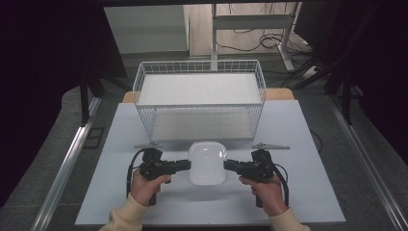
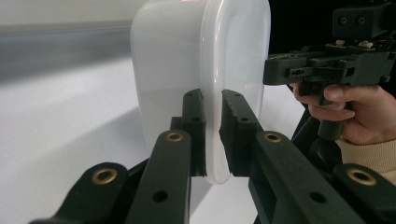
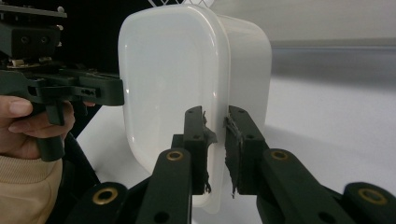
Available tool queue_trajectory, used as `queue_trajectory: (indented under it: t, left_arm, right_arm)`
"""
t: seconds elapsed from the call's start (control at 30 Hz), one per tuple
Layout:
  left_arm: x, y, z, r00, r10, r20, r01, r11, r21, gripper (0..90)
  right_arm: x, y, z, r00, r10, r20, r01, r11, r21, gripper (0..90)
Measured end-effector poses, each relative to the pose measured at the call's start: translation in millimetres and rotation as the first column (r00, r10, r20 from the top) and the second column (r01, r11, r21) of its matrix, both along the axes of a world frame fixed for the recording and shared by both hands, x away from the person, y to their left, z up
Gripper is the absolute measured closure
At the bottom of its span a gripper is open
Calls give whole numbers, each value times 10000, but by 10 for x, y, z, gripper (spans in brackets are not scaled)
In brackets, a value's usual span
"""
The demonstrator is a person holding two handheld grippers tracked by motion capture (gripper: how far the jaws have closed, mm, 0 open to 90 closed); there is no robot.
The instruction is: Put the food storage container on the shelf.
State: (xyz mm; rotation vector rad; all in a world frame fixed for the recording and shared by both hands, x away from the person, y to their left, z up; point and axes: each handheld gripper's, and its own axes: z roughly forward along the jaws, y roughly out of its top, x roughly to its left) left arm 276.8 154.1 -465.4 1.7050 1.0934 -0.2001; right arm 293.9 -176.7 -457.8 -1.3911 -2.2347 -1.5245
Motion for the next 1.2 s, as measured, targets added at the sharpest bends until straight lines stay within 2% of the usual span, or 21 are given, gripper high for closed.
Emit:
queue_trajectory:
  t: [0.23, 0.37, 0.53, 0.83, 1.2]
  left_arm:
    - [15, 22, 61, 9997, 191, 130, -192, 9998, 37, 810]
    - [73, 37, 165, 9991, 221, 352, -223, 9997, 57, 810]
    - [116, 77, 345, 9971, 279, 710, -276, 9996, -50, 809]
    - [159, 140, 724, 9887, 345, 1462, -330, 9994, -123, 809]
    - [226, 181, 1072, 9796, 456, 1956, -426, 9989, -196, 808]
  right_arm:
    - [49, 35, 54, 9998, 94, 176, -93, 10000, -28, 791]
    - [115, 50, 132, 9994, 101, 341, -102, 9999, 15, 791]
    - [176, 88, 341, 9971, 195, 733, -188, 9998, -97, 792]
    - [218, 146, 740, 9886, 237, 1487, -236, 9997, -22, 792]
    - [271, 197, 1118, 9788, 248, 2034, -229, 9997, -121, 793]
